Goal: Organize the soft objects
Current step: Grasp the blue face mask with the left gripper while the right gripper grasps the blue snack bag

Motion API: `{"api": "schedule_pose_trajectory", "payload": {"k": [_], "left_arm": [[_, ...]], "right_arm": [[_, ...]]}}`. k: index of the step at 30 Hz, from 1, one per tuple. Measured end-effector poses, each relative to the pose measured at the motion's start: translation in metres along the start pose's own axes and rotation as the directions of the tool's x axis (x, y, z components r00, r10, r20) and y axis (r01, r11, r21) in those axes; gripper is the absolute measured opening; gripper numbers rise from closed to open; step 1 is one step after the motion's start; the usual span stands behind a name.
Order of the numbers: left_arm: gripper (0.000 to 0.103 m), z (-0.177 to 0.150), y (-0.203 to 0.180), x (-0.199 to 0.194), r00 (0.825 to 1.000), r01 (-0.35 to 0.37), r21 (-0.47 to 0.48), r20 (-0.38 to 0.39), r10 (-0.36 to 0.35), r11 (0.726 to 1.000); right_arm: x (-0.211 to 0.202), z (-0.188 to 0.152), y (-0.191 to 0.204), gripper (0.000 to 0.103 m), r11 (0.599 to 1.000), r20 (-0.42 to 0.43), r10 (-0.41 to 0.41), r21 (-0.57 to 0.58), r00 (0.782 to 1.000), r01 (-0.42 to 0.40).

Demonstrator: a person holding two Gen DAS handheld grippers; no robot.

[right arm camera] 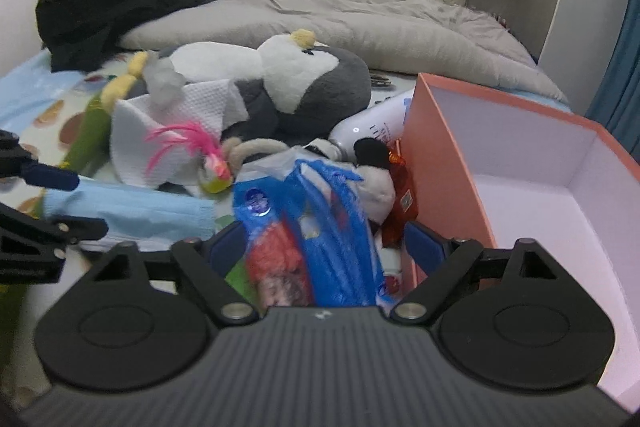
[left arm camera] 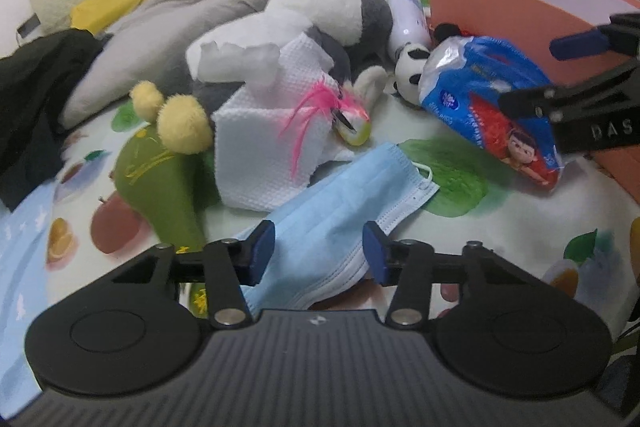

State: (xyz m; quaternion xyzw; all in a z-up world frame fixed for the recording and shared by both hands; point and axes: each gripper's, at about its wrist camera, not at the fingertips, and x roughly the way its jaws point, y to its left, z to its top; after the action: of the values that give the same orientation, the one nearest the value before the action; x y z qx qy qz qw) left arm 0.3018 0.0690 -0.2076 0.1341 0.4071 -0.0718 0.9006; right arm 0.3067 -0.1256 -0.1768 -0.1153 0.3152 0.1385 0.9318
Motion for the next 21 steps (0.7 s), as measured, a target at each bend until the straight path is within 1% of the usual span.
{"api": "schedule_pose_trajectory", "payload": {"k": [1, 3, 7, 9, 10, 11, 12, 13, 14, 15, 16, 17, 18, 21], "left_arm": [[0.051, 0.000, 0.000, 0.004, 1.000, 0.002, 0.008, -0.004, -0.002, 1.000], [0.050, 0.000, -0.002, 0.009, 1.000, 0.008, 0.025, -0.012, -0.007, 1.000], [0.039, -0.001, -0.003, 0.017, 1.000, 0.002, 0.030, -0.023, -0.002, 1.000], [0.031, 0.000, -0.003, 0.018, 1.000, 0.004, 0.027, -0.022, -0.004, 1.000], [0.025, 0.000, -0.003, 0.018, 1.000, 0.005, 0.024, -0.024, -0.005, 1.000], [0.019, 0.000, -0.003, 0.018, 1.000, 0.006, 0.017, -0.023, -0.006, 1.000], [0.016, 0.000, -0.002, 0.017, 1.000, 0.010, 0.010, -0.019, -0.009, 1.000], [0.012, 0.001, -0.002, 0.015, 1.000, 0.015, 0.000, -0.015, -0.015, 1.000], [0.010, 0.002, -0.001, 0.012, 1.000, 0.019, -0.012, -0.011, -0.019, 1.000], [0.010, 0.003, 0.000, 0.009, 1.000, 0.021, -0.024, -0.004, -0.021, 0.999], [0.009, 0.004, 0.000, 0.005, 1.000, 0.023, -0.033, 0.002, -0.023, 0.999], [0.009, 0.005, 0.000, 0.001, 1.000, 0.025, -0.044, 0.010, -0.025, 0.999], [0.009, 0.005, 0.000, -0.004, 1.000, 0.025, -0.056, 0.018, -0.024, 0.998], [0.008, 0.008, 0.002, -0.019, 0.999, 0.011, -0.108, 0.045, -0.006, 0.994]], "right_arm": [[0.000, 0.002, 0.002, 0.075, 1.000, 0.008, -0.008, -0.018, 1.000, 0.008], [0.002, 0.005, 0.005, 0.075, 0.999, 0.010, 0.008, -0.044, 1.000, -0.008], [0.015, 0.004, 0.005, 0.074, 0.999, -0.038, 0.024, -0.024, 0.999, -0.025], [0.021, 0.003, 0.006, 0.068, 0.999, -0.058, 0.019, -0.030, 0.998, -0.021], [0.023, 0.002, 0.006, 0.066, 0.999, -0.069, 0.019, -0.026, 0.997, -0.021], [0.025, 0.001, 0.005, 0.060, 0.999, -0.080, 0.025, -0.021, 0.997, -0.026], [0.026, 0.001, 0.005, 0.052, 0.999, -0.086, 0.030, -0.017, 0.996, -0.032], [0.026, 0.000, 0.005, 0.047, 0.999, -0.089, 0.033, -0.013, 0.996, -0.034], [0.026, -0.001, 0.004, 0.035, 0.999, -0.092, 0.036, -0.009, 0.995, -0.037], [0.025, -0.001, 0.004, 0.028, 0.999, -0.095, 0.039, -0.001, 0.995, -0.040], [0.024, -0.001, 0.002, 0.024, 0.999, -0.099, 0.045, 0.009, 0.994, -0.044], [0.023, 0.000, 0.001, 0.017, 0.998, -0.101, 0.054, 0.023, 0.993, -0.052], [0.020, 0.000, -0.001, 0.013, 0.998, -0.099, 0.059, 0.035, 0.993, -0.056], [0.010, 0.002, -0.003, 0.009, 0.996, -0.083, 0.070, 0.052, 0.994, -0.066]]}}
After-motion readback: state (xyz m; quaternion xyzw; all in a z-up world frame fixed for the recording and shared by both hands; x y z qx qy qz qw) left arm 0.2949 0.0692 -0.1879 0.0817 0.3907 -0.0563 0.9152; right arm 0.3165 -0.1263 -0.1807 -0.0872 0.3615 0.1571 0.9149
